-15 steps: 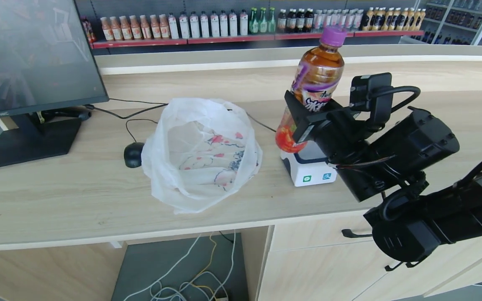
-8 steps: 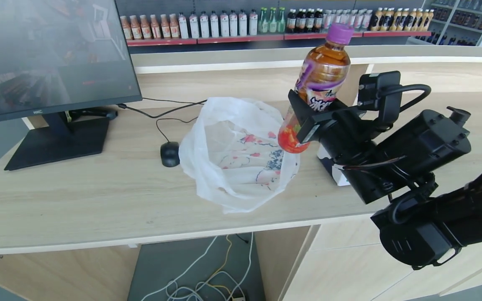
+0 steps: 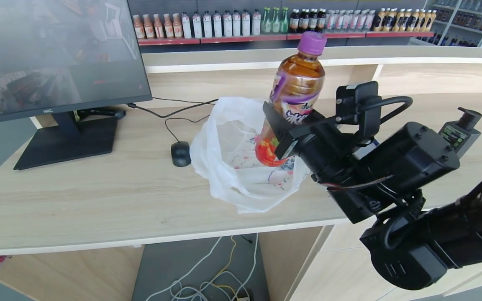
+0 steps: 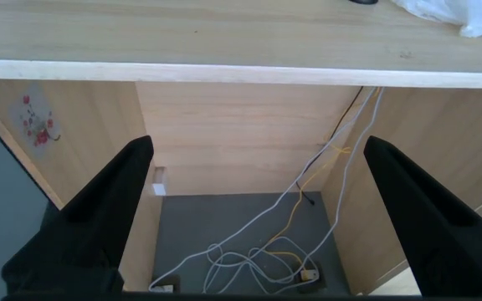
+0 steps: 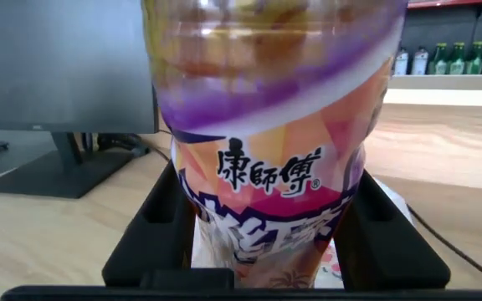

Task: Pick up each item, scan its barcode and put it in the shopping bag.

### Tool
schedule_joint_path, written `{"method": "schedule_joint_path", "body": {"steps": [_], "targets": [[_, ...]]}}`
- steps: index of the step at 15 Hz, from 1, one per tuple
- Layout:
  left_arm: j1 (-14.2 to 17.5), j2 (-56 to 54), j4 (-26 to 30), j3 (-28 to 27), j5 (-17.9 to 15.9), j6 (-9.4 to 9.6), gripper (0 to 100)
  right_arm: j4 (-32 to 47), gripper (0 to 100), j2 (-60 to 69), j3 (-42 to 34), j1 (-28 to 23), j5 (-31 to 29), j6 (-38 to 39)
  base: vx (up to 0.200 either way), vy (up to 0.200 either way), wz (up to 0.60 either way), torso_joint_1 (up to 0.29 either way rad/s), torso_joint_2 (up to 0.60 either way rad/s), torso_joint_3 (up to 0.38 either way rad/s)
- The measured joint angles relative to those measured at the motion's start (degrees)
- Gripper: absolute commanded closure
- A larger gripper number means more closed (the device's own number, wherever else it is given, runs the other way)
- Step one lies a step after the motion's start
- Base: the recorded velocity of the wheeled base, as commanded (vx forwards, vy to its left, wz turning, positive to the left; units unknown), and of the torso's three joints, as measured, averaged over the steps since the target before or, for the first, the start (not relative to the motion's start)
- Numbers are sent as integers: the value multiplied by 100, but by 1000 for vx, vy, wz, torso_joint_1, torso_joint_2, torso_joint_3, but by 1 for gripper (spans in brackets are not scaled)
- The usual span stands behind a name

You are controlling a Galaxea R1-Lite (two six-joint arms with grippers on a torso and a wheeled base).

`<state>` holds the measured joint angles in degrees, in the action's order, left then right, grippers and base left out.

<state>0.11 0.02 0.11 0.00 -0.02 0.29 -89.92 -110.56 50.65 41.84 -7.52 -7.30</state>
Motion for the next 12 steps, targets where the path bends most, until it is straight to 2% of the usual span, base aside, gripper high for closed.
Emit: {"method": "schedule_joint_path", "body": {"steps": [3,6,12], "targets": [[0,0,-1,0,-2,0,0,6,100,-11,-305,461,77,-273,0,0,0,0,0,0],[2,0,-1,0,-2,-2,0,288,100,-22,-239,391,93,-268,0,0,0,0,0,0],[2,0,-1,0,-5,-2,0,1782,100,-334,1332,33,79,-266,0,0,0,0,0,0]]}}
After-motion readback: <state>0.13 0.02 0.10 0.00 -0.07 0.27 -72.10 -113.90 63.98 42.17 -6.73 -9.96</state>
